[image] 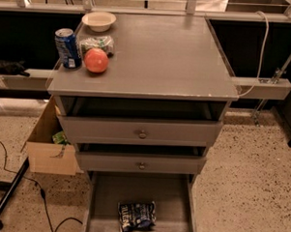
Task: Pick blue chip bag from bottom drawer and place on counter
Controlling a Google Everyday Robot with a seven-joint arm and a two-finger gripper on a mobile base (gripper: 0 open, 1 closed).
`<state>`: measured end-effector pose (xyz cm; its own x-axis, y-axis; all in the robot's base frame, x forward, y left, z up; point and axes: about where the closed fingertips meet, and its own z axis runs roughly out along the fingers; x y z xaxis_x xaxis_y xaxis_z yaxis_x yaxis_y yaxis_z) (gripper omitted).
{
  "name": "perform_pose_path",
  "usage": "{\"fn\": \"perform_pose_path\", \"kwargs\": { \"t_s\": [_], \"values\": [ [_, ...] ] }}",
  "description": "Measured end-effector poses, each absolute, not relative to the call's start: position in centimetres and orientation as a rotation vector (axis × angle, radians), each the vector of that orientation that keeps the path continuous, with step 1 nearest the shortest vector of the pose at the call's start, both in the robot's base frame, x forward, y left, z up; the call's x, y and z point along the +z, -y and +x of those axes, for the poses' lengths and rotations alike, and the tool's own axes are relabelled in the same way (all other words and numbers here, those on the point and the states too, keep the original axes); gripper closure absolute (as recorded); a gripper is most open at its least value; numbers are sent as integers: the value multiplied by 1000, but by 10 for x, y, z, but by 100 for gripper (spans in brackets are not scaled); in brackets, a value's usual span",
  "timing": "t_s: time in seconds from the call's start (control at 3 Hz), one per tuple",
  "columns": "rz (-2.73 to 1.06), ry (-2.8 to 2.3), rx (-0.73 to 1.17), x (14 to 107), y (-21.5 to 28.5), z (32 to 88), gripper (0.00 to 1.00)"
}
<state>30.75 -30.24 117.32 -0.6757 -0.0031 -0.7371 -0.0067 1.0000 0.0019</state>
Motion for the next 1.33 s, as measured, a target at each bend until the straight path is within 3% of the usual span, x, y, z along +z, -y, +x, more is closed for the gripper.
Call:
{"fn": "perform_pose_path", "kwargs": {
  "t_s": [1.33],
  "values": [
    [-7,-2313,6,1173,302,308,0]
  ]
}}
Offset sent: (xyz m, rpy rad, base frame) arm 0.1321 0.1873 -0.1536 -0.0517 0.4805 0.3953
